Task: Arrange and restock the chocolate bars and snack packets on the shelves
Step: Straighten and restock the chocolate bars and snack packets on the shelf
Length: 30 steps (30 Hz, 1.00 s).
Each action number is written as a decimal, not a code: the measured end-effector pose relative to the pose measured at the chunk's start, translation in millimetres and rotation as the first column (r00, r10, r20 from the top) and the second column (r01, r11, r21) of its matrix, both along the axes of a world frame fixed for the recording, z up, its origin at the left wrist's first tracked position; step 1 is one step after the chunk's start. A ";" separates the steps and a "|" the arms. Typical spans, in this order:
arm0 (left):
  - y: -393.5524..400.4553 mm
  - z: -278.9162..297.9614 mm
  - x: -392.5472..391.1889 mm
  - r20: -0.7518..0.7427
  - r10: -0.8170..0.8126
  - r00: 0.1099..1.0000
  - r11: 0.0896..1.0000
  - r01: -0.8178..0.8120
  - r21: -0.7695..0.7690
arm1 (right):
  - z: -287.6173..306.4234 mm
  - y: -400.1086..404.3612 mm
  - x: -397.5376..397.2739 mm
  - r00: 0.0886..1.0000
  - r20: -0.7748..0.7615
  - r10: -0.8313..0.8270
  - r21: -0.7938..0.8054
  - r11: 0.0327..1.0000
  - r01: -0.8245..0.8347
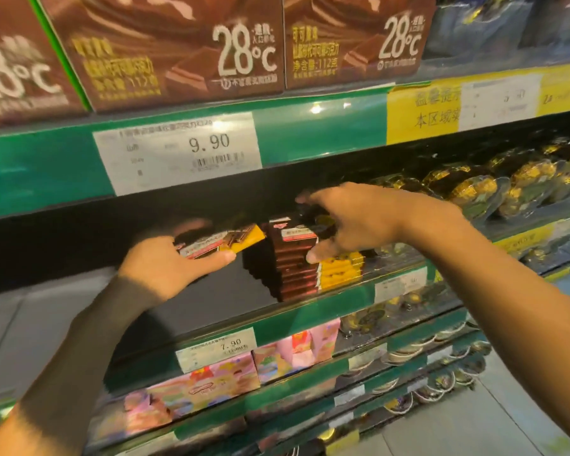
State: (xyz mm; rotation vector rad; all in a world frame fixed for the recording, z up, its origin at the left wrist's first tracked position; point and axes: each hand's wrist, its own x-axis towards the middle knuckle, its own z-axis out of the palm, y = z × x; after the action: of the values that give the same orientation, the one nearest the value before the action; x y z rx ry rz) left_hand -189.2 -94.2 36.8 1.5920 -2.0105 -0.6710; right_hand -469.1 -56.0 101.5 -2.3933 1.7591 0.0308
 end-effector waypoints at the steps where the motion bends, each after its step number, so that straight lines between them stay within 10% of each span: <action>1: 1.6 -4.8 0.4 -0.046 -0.018 0.999 1.000 0.018 0.017 | 0.6 -4.5 -0.1 1.000 -0.019 -0.002 0.066 0.998 0.003; 11: 5.8 -17.0 1.2 -0.177 -0.039 0.983 0.996 0.053 0.073 | 2.2 -19.9 -3.2 0.983 0.183 0.009 0.271 0.961 -0.059; 22: 3.5 -11.9 19.0 -0.444 0.176 0.879 0.966 -0.067 0.251 | 29.1 -6.5 -4.9 0.931 0.127 -0.343 0.188 0.929 0.317; 27: 28.9 5.0 33.6 -0.527 0.275 0.804 0.954 -0.159 0.256 | 26.2 20.7 18.9 0.851 0.457 -0.261 0.081 0.964 0.252; 30: 58.0 10.4 49.2 -0.531 0.259 0.807 0.966 -0.204 0.161 | 13.1 34.6 37.9 0.637 0.761 -0.127 0.086 0.992 0.095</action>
State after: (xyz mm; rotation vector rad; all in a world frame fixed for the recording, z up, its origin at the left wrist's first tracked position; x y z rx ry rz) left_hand -140.0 -36.2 47.2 1.4490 -1.3544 -1.0062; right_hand -431.2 -21.4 114.6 -1.8010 1.4217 -0.8410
